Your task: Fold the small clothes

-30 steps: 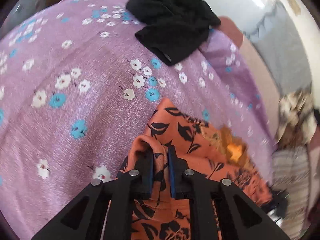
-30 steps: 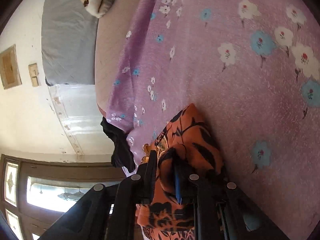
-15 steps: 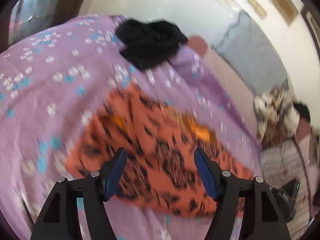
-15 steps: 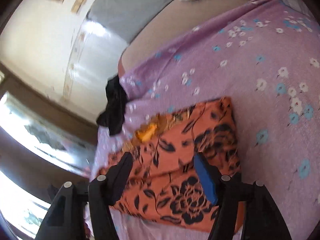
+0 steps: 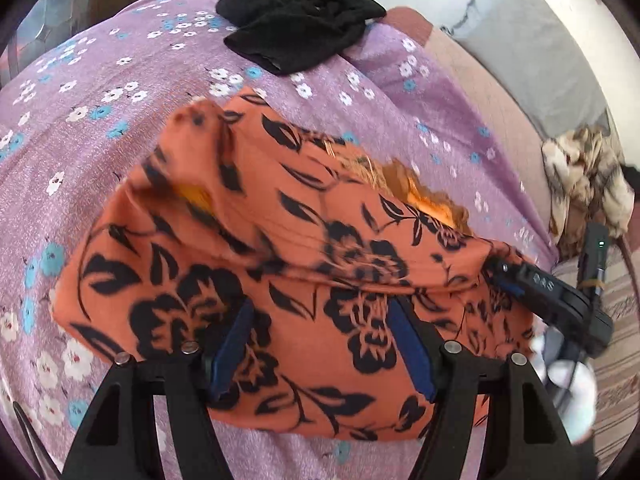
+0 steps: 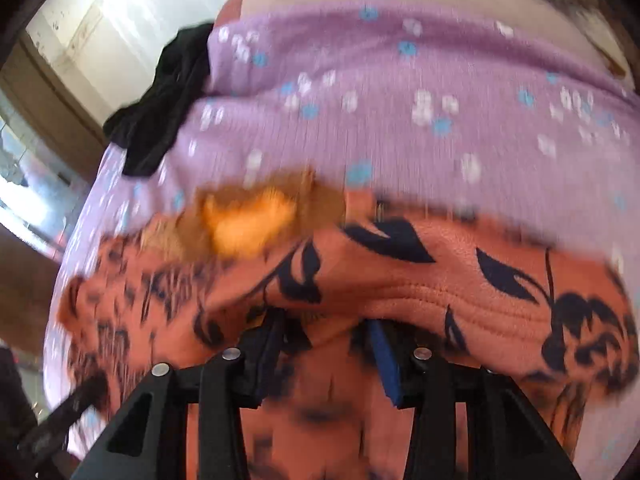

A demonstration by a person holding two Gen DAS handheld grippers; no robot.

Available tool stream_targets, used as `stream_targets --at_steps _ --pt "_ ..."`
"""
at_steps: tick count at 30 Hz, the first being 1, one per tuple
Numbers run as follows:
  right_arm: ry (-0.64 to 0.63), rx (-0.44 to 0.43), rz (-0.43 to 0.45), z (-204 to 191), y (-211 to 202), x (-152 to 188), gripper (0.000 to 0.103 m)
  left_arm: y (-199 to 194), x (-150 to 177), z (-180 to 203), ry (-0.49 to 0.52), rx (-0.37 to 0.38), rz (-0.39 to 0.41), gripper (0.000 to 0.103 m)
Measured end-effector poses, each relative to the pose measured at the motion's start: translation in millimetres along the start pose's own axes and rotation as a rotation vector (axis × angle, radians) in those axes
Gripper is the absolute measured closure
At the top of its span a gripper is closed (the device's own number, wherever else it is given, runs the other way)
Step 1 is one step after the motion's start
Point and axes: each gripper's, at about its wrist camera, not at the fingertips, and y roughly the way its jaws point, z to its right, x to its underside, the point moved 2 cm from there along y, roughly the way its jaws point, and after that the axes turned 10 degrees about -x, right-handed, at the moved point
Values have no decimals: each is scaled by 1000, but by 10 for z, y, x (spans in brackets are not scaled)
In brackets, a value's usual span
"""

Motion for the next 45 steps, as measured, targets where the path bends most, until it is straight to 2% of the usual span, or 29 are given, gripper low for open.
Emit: stream_targets --at_steps 3,5,6,9,11,13,16,19,22,24,27,30,32,35,38,41,45 --pt "65 -41 175 13 -228 -131 57 -101 -164 -191 -70 -29 62 32" --pt "51 -86 238 -96 -420 -62 56 -187 -256 -341 -124 -70 108 32" --pt "22 -102 237 -207 -434 -28 56 -230 -291 -424 -162 -83 122 32" --pt "-94 -170 119 -557 -431 210 56 -380 -337 -669 -263 -99 147 32" --pt "-154 -226 6 -832 -319 452 56 -429 -332 -820 -305 -161 149 32" --pt "-202 -268 -97 -1122 -169 720 56 -420 -305 -943 -331 -225 117 32" --pt "-268 -280 -207 -1467 154 948 56 -386 -248 -1106 -356 -237 65 32" --pt "-314 -218 -224 -1679 482 925 56 -289 -219 -1080 -318 -257 14 32" --pt "-274 -188 -171 -1768 744 600 56 -209 -207 -1011 -284 -252 -24 32" --pt "-208 -147 -126 -1765 920 314 58 -213 -194 -954 -266 -225 -41 32" --pt "-64 -152 -8 -1637 992 -65 58 -219 -237 -926 -244 -220 -41 32" --pt "44 -170 119 -1471 862 -257 57 -195 -278 -949 -241 -238 -40 32" --pt "73 -201 141 -1396 744 -263 56 -163 -303 -959 -246 -224 -57 32" --pt "-12 -186 128 -1389 495 -144 56 -157 -293 -979 -253 -214 -57 32" --pt "-57 -177 107 -1240 163 103 56 -113 -284 -1020 -241 -252 -52 32" --pt "-47 -138 111 -917 -242 377 57 -1 -274 -1075 -231 -287 -62 32" --pt "23 -56 128 -335 -745 716 57 36 -273 -1005 -163 -340 -41 30"
